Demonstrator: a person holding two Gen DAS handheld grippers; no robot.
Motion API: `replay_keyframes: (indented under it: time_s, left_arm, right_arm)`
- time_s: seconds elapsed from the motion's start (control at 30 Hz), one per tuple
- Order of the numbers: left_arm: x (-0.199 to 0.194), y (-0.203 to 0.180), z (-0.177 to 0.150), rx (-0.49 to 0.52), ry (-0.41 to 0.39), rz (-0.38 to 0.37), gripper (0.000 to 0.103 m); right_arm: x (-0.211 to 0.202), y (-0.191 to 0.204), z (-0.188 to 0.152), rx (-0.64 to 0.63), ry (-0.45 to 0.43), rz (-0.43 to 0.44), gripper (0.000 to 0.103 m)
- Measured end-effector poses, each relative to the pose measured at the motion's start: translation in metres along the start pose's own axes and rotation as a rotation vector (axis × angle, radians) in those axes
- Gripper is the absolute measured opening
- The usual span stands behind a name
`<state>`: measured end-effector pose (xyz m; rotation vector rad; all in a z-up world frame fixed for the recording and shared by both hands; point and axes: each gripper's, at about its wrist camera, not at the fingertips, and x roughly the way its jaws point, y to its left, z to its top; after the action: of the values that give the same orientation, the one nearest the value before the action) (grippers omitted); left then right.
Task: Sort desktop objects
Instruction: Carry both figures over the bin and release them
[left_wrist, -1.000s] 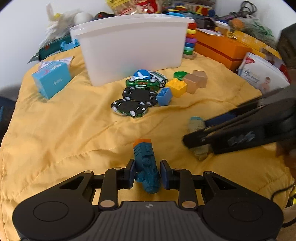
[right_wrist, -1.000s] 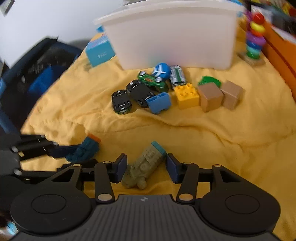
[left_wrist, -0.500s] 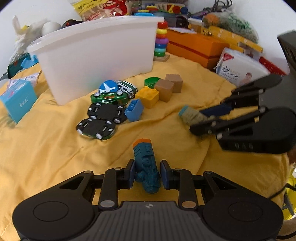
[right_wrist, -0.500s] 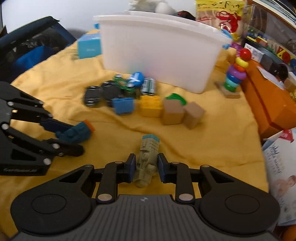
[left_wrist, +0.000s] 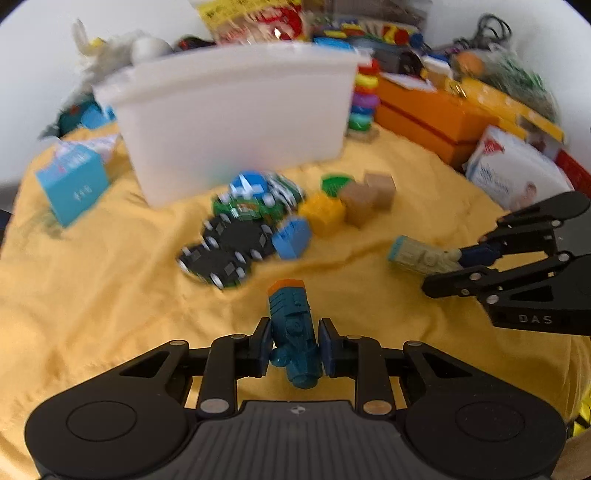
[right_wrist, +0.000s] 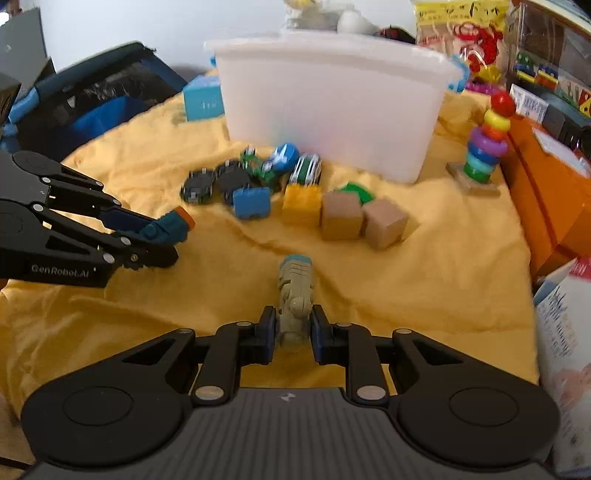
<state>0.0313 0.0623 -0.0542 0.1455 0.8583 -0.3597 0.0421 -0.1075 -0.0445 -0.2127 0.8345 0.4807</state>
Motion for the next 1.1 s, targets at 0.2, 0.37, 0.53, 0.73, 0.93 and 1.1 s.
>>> replay_keyframes:
  time_s: [0.2, 0.37, 0.53, 0.73, 0.93, 1.1]
  left_arm:
    - [-0.038, -0.001, 0.038, -0.043, -0.115, 0.044, 0.03]
    - [-0.058, 0.003, 0.076, -0.063, -0.206, 0.058, 0.03]
    - [-0.063, 0.019, 0.125, -0.008, -0.304, 0.12, 0.03]
    - [-0.044, 0.045, 0.175, 0.013, -0.357, 0.206, 0.03]
    - [-0.002, 0.068, 0.197, -0.018, -0.34, 0.293, 0.03]
    - [0.029, 0.069, 0.194, -0.003, -0.253, 0.296, 0.031]
  right_arm:
    - [-0.036, -0.021, 0.026, -0.032, -0.123, 0.003, 0.022]
    - [-0.053, -0.036, 0.06, -0.045, -0.244, -0.039, 0.022]
    - [-0.052, -0.046, 0.103, -0.073, -0.361, -0.061, 0.022]
    - [-0.027, -0.058, 0.156, -0.022, -0.426, -0.044, 0.022]
    - [0.011, -0.065, 0.186, 0.019, -0.396, -0.044, 0.022]
    - [0.037, -0.067, 0.188, 0.053, -0.331, -0.068, 0.024]
